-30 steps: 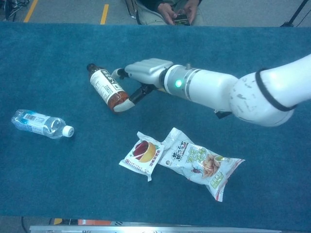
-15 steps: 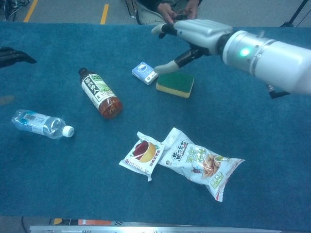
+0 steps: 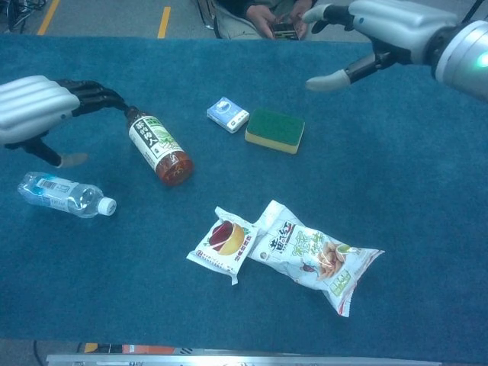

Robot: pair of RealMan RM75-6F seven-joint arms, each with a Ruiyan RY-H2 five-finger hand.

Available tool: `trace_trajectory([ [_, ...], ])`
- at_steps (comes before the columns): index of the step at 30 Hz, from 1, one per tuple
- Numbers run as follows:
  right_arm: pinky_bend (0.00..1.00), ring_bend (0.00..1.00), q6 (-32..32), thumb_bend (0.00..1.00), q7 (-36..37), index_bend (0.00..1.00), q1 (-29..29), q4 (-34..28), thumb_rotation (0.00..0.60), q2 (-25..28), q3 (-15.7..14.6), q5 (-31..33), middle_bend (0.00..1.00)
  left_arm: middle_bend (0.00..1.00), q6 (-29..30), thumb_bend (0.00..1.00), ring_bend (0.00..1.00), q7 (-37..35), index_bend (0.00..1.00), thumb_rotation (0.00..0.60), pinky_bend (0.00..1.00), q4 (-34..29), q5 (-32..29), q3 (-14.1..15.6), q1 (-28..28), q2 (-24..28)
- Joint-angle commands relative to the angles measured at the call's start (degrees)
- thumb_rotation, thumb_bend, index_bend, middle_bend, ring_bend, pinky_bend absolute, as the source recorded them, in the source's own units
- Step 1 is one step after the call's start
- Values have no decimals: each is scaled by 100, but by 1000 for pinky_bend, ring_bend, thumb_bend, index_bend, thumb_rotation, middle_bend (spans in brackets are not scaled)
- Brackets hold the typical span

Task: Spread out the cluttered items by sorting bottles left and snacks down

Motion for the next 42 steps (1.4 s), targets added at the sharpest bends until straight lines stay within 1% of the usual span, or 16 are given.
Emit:
trace_trajectory([
  [1,135,82,95,44,114,0,-268,-240,269,315,-133,-319,167,100,-121,300,84,96,116,600,182,163,152,-17,-186,-216],
  [9,135,82,252,44,94,0,-796,-672,269,829,-527,-1095,174,96,-373,305,82,360,115,600,181,792,416,-7,-600,-741],
  [13,137,82,322,44,101,0,-1028,-806,269,964,-680,-1482,175,96,-490,305,82,395,115,600,182,1137,490,31,-770,-906],
  [18,137,82,368,44,162,0,-1282,-896,268,1048,-828,-1935,175,94,-623,305,82,322,115,600,182,1518,607,161,-950,-1031],
  [24,137,82,437,44,312,0,-1499,-919,269,1093,-845,-2215,178,93,-716,305,82,411,115,600,181,1939,801,368,-1099,-1175],
  [27,137,82,449,44,381,0,-1587,-891,269,1100,-847,-2330,178,91,-724,304,82,276,115,600,181,2043,822,442,-1146,-1226],
  [32,137,83,438,44,426,0,-1684,-829,269,1069,-814,-2416,179,88,-734,302,82,-40,115,600,181,2011,662,415,-1218,-1241],
  [38,137,83,427,44,456,0,-1769,-747,269,1016,-755,-2457,178,86,-793,301,82,-169,115,600,181,1917,568,395,-1338,-1246],
  [42,137,83,417,44,489,0,-1819,-721,268,1008,-722,-2482,179,86,-877,301,82,-161,115,600,181,1983,555,425,-1419,-1336],
])
